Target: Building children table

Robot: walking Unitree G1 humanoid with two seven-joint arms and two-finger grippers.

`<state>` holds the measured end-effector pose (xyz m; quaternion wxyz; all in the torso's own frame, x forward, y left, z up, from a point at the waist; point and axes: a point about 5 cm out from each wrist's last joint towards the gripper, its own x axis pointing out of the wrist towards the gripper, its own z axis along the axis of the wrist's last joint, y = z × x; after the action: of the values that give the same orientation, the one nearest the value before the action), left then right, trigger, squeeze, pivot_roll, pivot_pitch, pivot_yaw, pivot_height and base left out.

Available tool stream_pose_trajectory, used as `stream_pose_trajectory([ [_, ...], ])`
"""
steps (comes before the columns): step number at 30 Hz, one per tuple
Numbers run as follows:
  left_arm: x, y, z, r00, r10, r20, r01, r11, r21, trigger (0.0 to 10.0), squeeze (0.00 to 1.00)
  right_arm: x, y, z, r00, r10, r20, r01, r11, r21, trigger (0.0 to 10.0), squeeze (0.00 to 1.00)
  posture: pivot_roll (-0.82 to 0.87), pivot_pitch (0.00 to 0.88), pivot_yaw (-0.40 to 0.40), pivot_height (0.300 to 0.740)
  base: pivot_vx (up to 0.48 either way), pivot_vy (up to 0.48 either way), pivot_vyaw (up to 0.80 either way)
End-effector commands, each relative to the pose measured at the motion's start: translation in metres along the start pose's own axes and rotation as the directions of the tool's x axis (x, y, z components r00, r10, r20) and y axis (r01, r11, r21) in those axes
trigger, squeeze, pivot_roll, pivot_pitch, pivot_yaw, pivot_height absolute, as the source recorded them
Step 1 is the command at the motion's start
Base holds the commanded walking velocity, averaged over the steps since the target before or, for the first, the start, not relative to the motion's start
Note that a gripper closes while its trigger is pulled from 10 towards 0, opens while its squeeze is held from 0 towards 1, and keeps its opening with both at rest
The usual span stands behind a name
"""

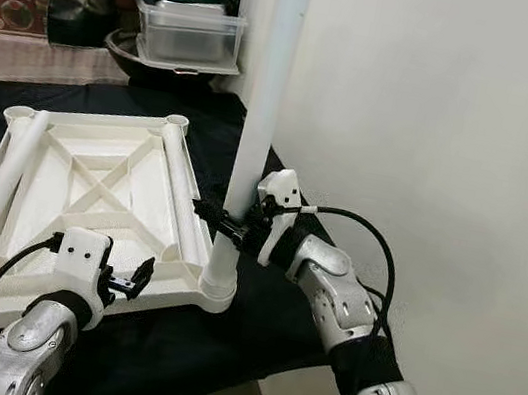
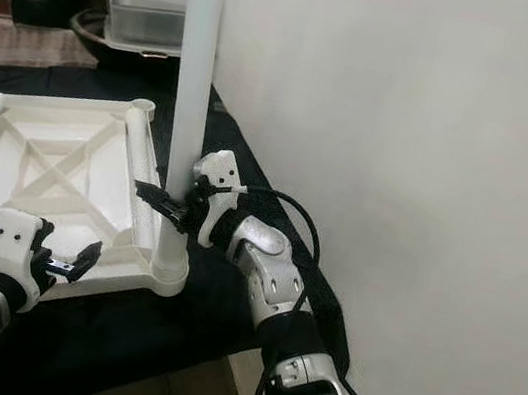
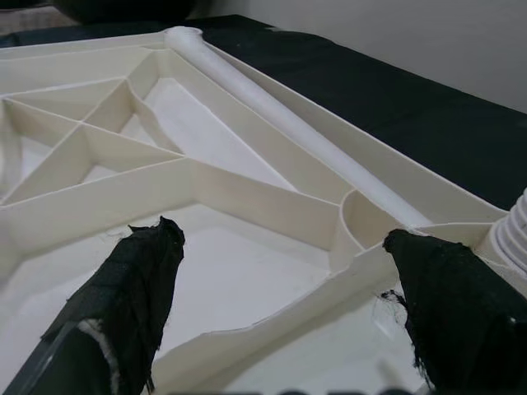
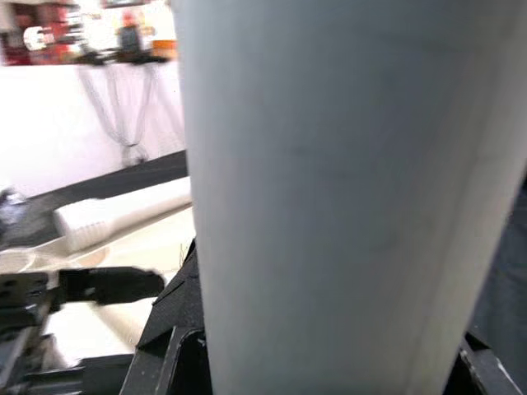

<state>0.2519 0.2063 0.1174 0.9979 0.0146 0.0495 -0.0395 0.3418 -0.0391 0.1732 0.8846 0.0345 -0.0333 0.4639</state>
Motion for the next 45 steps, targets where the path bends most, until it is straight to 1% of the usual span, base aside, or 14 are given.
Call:
stream_pose_trajectory([
  [1,0.001,-0.001,-0.001,1.000,-0.002,-0.008,0.002,1.000,-0.011,10.0,0.00,-0.011,-0.008,-0.031,0.983,-0.144,-0.118,0.149,0.988,0.040,10.0,0.00,0.06,0.000,-0.082,0.740,0.000,0.000,0.00],
  [2,0.001,0.000,-0.001,1.000,0.002,-0.008,-0.002,1.000,-0.010,10.0,0.00,-0.011,-0.012,-0.034,0.965,-0.221,-0.143,0.225,0.974,0.015,10.0,0.00,0.07,0.000,-0.084,0.740,0.000,0.000,0.00],
  [4,-0.001,0.001,-0.001,1.000,0.010,-0.007,-0.010,1.000,-0.011,10.0,0.00,-0.016,-0.022,-0.040,0.898,-0.400,-0.185,0.401,0.915,-0.032,10.0,0.00,0.07,0.000,-0.082,0.740,0.000,0.000,0.00],
  [6,-0.001,0.001,-0.001,1.000,0.015,-0.007,-0.015,1.000,-0.011,10.0,0.00,-0.022,-0.027,-0.043,0.833,-0.515,-0.205,0.518,0.854,-0.042,10.0,0.00,0.07,0.000,-0.082,0.740,0.000,0.000,0.00],
  [10,-0.001,0.003,0.000,1.000,0.018,-0.008,-0.018,1.000,-0.008,10.0,0.00,-0.025,-0.026,-0.037,0.805,-0.570,-0.163,0.565,0.821,-0.079,10.0,0.00,0.06,0.000,-0.072,0.740,0.000,0.000,0.00],
  [18,0.004,0.005,0.001,1.000,0.016,-0.007,-0.016,1.000,-0.002,10.0,0.00,-0.026,-0.025,-0.037,0.798,-0.581,-0.159,0.579,0.813,-0.060,10.0,0.00,0.06,0.000,-0.062,0.740,0.000,0.000,0.00],
  [24,0.006,0.005,0.002,1.000,0.012,-0.005,-0.012,1.000,0.000,10.0,0.00,-0.026,-0.026,-0.035,0.781,-0.607,-0.149,0.610,0.792,-0.031,10.0,0.01,0.05,0.000,-0.060,0.740,0.000,0.000,0.00],
  [25,0.006,0.004,0.002,1.000,0.012,-0.005,-0.012,1.000,0.001,10.0,0.00,-0.026,-0.027,-0.033,0.778,-0.612,-0.142,0.615,0.788,-0.029,10.0,0.63,0.05,0.000,-0.060,0.740,0.000,0.000,0.00],
  [26,0.006,0.004,0.002,1.000,0.011,-0.005,-0.011,1.000,0.001,10.0,0.00,-0.027,-0.027,-0.031,0.776,-0.616,-0.136,0.618,0.785,-0.025,10.0,0.67,0.05,0.000,-0.061,0.740,0.000,0.000,0.00],
  [27,0.006,0.004,0.002,1.000,0.011,-0.005,-0.011,1.000,0.001,10.0,0.00,-0.027,-0.027,-0.031,0.776,-0.616,-0.136,0.618,0.785,-0.025,10.0,0.67,0.05,0.000,-0.061,0.740,0.000,0.000,0.00],
  [28,0.006,0.004,0.001,1.000,0.010,-0.004,-0.010,1.000,0.001,10.0,0.00,-0.027,-0.027,-0.025,0.777,-0.620,-0.110,0.622,0.783,-0.013,10.0,1.00,0.05,0.000,-0.061,0.740,0.000,0.000,0.00],
  [35,0.006,0.005,0.001,1.000,0.009,-0.004,-0.009,1.000,0.003,10.0,0.00,-0.027,-0.026,-0.011,0.794,-0.606,-0.044,0.607,0.794,0.020,10.0,1.00,0.04,0.000,-0.058,0.740,0.000,0.000,0.00],
  [40,0.007,0.005,0.001,1.000,0.005,-0.006,-0.005,1.000,0.005,10.0,0.00,-0.030,-0.028,0.015,0.807,-0.586,0.071,0.585,0.810,0.034,10.0,1.00,0.04,0.000,-0.056,0.740,0.000,0.000,0.00],
  [45,0.008,0.004,0.000,1.000,-0.003,-0.007,0.003,1.000,0.006,10.0,0.00,-0.035,-0.032,0.034,0.814,-0.566,0.127,0.570,0.822,0.014,10.0,1.00,0.02,0.000,-0.047,0.740,0.000,0.000,0.00],
])
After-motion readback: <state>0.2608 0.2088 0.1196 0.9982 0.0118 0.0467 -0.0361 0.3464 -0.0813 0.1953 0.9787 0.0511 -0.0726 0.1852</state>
